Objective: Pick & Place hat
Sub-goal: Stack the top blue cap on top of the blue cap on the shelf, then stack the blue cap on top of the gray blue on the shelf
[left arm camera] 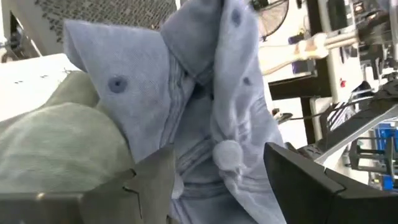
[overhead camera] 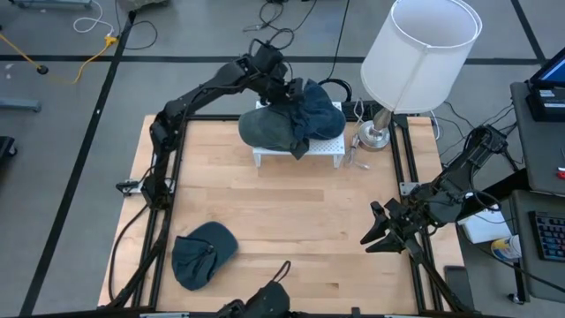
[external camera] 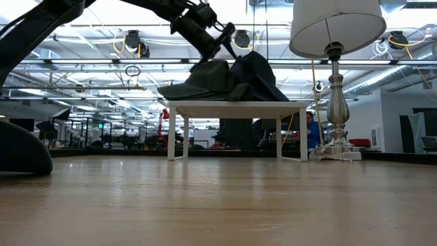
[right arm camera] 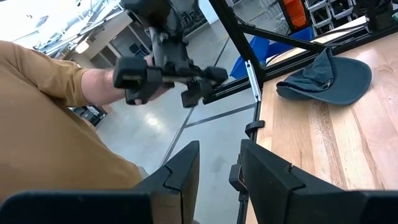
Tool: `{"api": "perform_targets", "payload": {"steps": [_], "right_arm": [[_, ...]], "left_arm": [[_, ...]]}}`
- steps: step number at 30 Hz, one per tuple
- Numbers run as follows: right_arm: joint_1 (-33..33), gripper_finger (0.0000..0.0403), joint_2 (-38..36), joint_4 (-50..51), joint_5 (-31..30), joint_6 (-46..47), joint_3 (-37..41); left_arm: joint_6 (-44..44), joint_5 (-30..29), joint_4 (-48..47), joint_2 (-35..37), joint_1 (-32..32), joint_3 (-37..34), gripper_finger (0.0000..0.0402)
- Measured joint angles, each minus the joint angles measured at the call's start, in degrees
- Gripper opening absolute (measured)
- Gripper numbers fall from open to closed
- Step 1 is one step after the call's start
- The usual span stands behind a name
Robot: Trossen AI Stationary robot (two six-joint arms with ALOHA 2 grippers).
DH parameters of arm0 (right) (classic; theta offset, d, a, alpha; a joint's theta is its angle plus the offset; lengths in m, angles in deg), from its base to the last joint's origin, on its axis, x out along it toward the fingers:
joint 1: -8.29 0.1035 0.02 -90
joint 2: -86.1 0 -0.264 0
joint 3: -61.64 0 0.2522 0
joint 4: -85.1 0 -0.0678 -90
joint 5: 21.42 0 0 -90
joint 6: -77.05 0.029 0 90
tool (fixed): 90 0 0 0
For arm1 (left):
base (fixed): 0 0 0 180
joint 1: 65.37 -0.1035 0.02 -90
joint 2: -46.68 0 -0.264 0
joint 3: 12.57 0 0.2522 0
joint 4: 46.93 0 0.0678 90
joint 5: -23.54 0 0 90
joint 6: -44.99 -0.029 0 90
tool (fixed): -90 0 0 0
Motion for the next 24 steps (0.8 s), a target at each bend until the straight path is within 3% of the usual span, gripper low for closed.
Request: {"api": "perform_targets", "payload": {"steps": [5, 9, 14, 24], "right_arm": [[0.00, 0.0109, 0.00, 0.02, -0.08, 0.00, 0.00], [-0.02, 0.0109, 0.00, -0.02, -1.55, 0.15, 0.00], [-0.04, 0.0109, 0.00, -0.04, -1.77, 0.25, 0.00], [-0.04, 0.0109, 0.00, -0.05, -1.79, -0.40, 0.00]], "left_arm": [[-1.46, -1.70, -0.94, 2.92, -0.37, 0.00, 0.0250], [-5.15, 0.52, -4.60, 6.19, -0.74, 0.00, 0.0250], [-11.87, 3.88, -14.85, 10.63, -0.33, 0.02, 0.0250], [-22.37, 3.70, -33.48, 20.18, 3.28, 0.02, 0.0250]]}}
